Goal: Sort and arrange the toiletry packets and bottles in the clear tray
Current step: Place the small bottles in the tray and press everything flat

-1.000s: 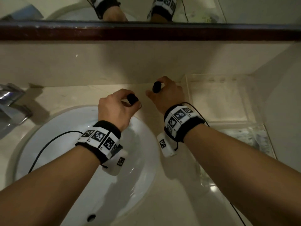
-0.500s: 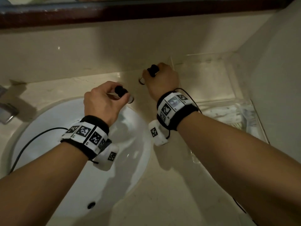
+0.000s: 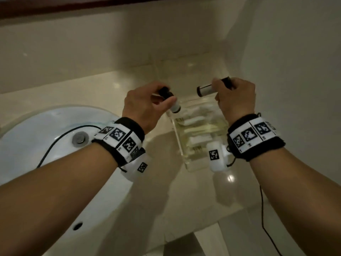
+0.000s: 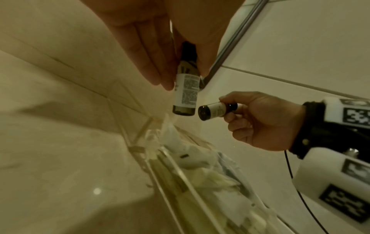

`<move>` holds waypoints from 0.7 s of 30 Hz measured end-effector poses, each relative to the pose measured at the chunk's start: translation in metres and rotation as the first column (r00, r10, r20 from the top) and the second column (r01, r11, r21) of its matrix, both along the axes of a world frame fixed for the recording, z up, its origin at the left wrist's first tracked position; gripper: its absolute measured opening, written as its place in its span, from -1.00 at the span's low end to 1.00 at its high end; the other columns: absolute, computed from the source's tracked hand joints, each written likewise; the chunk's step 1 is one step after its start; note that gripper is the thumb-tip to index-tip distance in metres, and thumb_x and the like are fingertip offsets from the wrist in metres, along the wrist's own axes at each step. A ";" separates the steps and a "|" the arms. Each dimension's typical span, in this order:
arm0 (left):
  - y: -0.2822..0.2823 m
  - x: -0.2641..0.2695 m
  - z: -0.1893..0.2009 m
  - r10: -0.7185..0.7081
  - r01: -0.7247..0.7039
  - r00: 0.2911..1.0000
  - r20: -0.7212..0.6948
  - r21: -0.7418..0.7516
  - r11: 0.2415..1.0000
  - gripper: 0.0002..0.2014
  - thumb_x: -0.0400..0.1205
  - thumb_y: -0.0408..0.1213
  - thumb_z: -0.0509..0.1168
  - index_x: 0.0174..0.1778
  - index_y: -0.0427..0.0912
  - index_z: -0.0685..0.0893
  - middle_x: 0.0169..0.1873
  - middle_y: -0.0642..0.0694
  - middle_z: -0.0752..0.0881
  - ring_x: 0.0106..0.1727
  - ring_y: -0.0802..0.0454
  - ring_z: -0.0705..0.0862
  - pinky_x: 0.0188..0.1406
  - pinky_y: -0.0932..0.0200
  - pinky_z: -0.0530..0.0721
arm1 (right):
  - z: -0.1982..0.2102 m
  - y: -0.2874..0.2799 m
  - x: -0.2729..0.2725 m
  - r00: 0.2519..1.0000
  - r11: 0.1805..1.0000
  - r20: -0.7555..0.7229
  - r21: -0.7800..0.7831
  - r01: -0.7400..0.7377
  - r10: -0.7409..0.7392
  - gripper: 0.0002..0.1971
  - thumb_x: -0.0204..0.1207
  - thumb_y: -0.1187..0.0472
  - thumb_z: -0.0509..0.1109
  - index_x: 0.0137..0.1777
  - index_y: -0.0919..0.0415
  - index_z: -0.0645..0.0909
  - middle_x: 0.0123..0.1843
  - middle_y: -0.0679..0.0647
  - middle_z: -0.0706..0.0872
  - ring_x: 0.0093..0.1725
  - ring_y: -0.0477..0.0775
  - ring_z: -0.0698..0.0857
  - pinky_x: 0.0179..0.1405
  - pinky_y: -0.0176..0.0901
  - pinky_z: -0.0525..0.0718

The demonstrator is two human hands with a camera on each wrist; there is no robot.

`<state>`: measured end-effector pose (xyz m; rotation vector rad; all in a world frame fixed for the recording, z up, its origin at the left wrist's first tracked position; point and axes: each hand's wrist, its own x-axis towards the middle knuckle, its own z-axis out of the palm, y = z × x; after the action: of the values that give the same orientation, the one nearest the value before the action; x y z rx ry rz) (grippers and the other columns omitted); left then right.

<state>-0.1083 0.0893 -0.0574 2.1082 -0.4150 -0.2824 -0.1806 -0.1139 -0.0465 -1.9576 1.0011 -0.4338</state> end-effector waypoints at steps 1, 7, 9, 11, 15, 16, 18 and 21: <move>-0.008 -0.005 0.000 -0.021 0.021 1.000 -0.007 -0.013 1.000 -0.74 0.52 -0.03 0.53 0.10 0.09 0.76 -0.17 0.27 0.74 -0.19 0.45 0.72 -0.16 0.55 0.64 | -0.003 -0.007 -0.009 1.000 1.000 -0.002 0.022 0.003 -0.003 -0.72 0.42 -0.09 0.48 -0.29 0.13 0.75 -0.49 -0.02 0.73 -0.50 -0.05 0.62 -0.30 -0.02 0.72; -0.041 -0.026 -0.005 -0.169 0.168 0.985 -0.025 -0.039 0.985 -0.62 0.60 -0.09 0.47 0.35 0.07 0.69 0.00 0.19 0.72 -0.06 0.36 0.72 0.00 0.52 0.65 | -0.026 -0.031 -0.051 0.999 0.992 -0.001 0.118 -0.034 0.034 -0.71 0.44 -0.02 0.49 -0.39 0.14 0.69 -0.58 -0.10 0.64 -0.55 -0.07 0.56 -0.40 -0.13 0.58; -0.047 -0.032 -0.008 -0.198 0.197 0.980 -0.031 -0.045 0.979 -0.62 0.62 -0.09 0.44 0.39 0.08 0.66 -0.01 0.22 0.70 -0.08 0.36 0.72 0.01 0.45 0.68 | -0.033 -0.035 -0.062 0.998 0.988 0.000 0.145 -0.060 0.061 -0.70 0.45 0.00 0.49 -0.41 0.17 0.67 -0.56 -0.03 0.64 -0.53 -0.03 0.56 -0.41 -0.08 0.60; -0.051 -0.037 -0.011 -0.205 0.204 0.978 -0.030 -0.054 0.978 -0.62 0.63 -0.09 0.43 0.39 0.08 0.66 -0.04 0.28 0.69 -0.13 0.34 0.73 -0.03 0.39 0.70 | -0.038 -0.040 -0.074 0.996 0.982 -0.018 0.165 -0.088 0.092 -0.68 0.46 0.01 0.49 -0.44 0.18 0.64 -0.56 0.00 0.63 -0.52 0.02 0.56 -0.38 -0.02 0.62; -0.058 -0.044 -0.015 -0.189 0.189 0.982 -0.006 -0.046 0.981 -0.64 0.64 -0.08 0.43 0.36 0.06 0.68 -0.06 0.26 0.69 -0.14 0.43 0.70 -0.06 0.51 0.64 | -0.043 -0.042 -0.097 0.981 0.963 -0.046 0.207 -0.174 0.187 -0.69 0.46 0.05 0.50 -0.45 0.17 0.64 -0.61 -0.05 0.60 -0.56 0.01 0.54 -0.44 -0.07 0.56; -0.059 -0.046 -0.016 -0.183 0.182 0.983 0.002 -0.040 0.982 -0.65 0.63 -0.08 0.43 0.35 0.06 0.69 -0.06 0.25 0.69 -0.13 0.46 0.69 -0.06 0.55 0.62 | -0.043 -0.041 -0.102 0.971 0.949 -0.041 0.226 -0.221 0.236 -0.73 0.47 0.09 0.50 -0.39 0.21 0.67 -0.59 -0.06 0.60 -0.55 0.01 0.54 -0.44 -0.09 0.56; -0.062 -0.048 -0.018 -0.166 0.166 0.986 0.011 -0.024 0.986 -0.67 0.63 -0.07 0.42 0.33 0.07 0.69 -0.07 0.23 0.71 -0.11 0.49 0.67 -0.06 0.56 0.60 | -0.044 -0.036 -0.111 0.932 0.898 -0.019 0.276 -0.343 0.362 -0.83 0.49 0.17 0.51 -0.26 0.25 0.72 -0.53 -0.06 0.63 -0.51 -0.02 0.58 -0.40 -0.10 0.57; -0.063 -0.050 -0.020 -0.143 0.143 0.989 0.022 0.008 0.990 -0.67 0.64 -0.02 0.40 0.32 0.09 0.69 -0.05 0.18 0.73 -0.08 0.38 0.70 -0.02 0.49 0.62 | -0.047 -0.025 -0.117 0.834 0.809 -0.021 0.255 -0.529 0.552 -0.91 0.48 0.20 0.53 -0.15 0.22 0.74 -0.37 -0.01 0.73 -0.39 -0.04 0.69 -0.31 -0.07 0.69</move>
<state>-0.1583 0.0265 -0.0776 2.0926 -0.5808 -0.3437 -0.2973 -0.1392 -0.0931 -1.9441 0.4753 0.1041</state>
